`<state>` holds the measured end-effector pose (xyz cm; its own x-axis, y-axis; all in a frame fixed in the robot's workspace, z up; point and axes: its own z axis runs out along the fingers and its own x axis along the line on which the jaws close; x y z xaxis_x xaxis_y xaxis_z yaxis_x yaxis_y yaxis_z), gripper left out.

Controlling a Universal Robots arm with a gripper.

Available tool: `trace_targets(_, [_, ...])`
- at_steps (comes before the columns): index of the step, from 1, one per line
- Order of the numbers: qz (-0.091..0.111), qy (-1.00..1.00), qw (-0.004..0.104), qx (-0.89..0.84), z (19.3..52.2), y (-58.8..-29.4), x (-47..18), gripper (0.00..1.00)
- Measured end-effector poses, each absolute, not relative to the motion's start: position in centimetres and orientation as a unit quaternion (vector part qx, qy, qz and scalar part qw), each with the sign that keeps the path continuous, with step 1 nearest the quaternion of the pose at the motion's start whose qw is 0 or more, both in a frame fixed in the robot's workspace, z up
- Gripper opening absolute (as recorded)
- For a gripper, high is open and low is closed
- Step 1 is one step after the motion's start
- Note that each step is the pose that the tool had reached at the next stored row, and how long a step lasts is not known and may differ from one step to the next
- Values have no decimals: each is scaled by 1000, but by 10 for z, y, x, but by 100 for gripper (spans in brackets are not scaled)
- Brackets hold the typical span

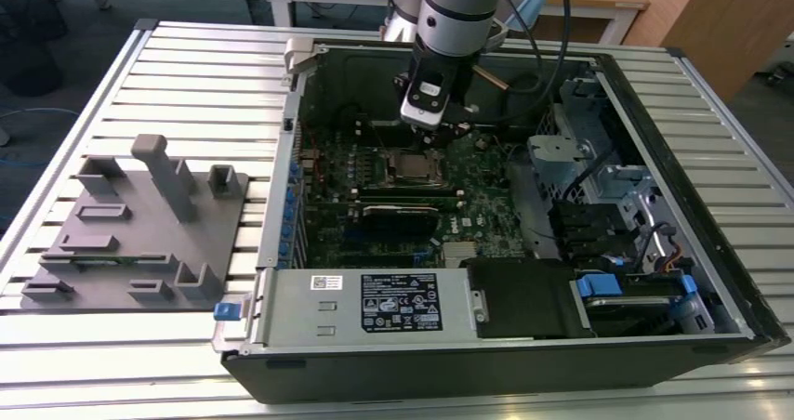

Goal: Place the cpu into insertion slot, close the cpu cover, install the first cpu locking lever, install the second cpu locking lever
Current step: 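Close the cpu cover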

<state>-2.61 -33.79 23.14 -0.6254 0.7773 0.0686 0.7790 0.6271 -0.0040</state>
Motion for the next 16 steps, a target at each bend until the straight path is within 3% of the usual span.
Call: trace_targets(16, [-15,-905,33,-424,231,-338,-26,10])
